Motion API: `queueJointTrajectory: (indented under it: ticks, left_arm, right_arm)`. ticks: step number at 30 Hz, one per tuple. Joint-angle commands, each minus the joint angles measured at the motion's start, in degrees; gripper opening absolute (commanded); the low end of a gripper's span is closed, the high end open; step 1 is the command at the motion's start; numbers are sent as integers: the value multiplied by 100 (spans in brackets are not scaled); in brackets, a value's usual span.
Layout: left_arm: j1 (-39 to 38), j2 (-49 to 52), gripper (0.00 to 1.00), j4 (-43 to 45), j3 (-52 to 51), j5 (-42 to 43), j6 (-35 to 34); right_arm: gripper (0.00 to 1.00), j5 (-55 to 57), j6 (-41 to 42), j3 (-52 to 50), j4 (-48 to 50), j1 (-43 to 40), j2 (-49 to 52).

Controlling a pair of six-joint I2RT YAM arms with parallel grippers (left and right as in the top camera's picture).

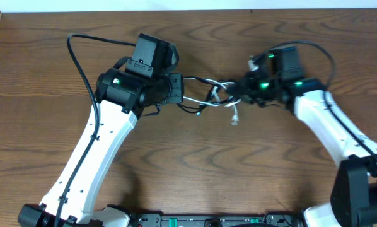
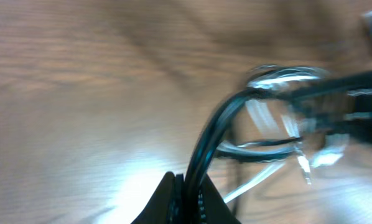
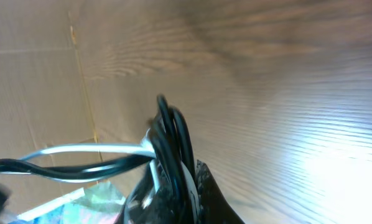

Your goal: Untangle cables

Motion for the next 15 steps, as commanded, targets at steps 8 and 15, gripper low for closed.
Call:
queueJointTrajectory:
  ticks: [8,15]
  left_arm:
    - [103,2,8,-330,42,-2312,-7]
    - [173,4,8,-332,42,-2284,-7]
  right_arm:
    - [1,149,-1123,33,-894,-1523,-680]
    - [1,938,-1416,31,-1698,-2142,-682]
